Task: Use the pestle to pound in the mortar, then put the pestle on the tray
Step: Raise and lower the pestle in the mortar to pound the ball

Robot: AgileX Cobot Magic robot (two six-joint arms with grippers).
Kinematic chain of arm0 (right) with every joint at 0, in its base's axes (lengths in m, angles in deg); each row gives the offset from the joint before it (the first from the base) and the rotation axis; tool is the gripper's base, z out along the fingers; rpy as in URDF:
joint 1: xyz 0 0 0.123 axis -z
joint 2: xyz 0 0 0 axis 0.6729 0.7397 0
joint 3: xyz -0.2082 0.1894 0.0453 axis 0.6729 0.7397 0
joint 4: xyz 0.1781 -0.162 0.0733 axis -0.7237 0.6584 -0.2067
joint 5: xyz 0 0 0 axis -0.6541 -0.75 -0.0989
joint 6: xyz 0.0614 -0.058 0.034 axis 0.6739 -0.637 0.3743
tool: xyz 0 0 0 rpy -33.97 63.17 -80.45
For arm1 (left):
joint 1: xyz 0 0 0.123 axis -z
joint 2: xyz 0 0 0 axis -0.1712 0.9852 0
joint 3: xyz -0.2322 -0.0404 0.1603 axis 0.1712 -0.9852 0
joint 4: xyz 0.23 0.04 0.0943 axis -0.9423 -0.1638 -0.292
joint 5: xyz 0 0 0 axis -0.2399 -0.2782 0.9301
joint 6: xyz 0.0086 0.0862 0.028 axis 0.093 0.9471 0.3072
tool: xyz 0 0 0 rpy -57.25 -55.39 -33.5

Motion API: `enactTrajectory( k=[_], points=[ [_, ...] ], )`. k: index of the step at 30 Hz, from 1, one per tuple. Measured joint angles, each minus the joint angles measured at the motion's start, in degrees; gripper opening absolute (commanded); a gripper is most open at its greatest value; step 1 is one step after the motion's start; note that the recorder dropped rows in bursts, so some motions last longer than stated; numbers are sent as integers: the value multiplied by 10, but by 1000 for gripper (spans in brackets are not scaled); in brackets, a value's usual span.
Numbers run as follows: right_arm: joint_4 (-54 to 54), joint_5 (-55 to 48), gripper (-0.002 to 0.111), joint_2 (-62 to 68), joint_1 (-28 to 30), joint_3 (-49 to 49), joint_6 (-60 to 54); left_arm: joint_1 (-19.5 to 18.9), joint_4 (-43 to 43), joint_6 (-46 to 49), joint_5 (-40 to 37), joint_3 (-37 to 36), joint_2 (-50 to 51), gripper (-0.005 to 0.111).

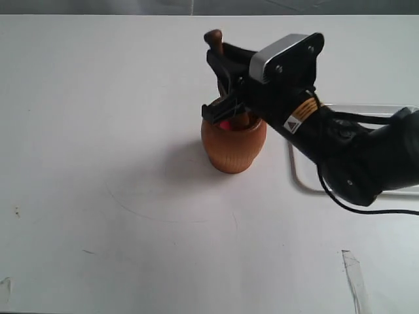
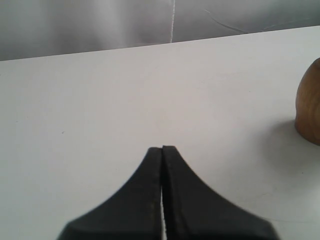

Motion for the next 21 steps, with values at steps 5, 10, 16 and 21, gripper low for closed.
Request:
enactTrajectory(
  k=[5, 10, 16, 21],
  points=[
    [7, 2, 0, -112, 0, 0, 0, 0, 0, 0, 0, 0, 0, 0],
    [19, 12, 0, -189, 0, 0, 0, 0, 0, 0, 0, 0, 0, 0],
    [24, 11, 0, -146, 0, 0, -7, 0, 0, 0, 0, 0, 0, 0],
    [25, 11, 0, -45, 0, 0, -4, 0, 0, 0, 0, 0, 0, 0]
  ],
)
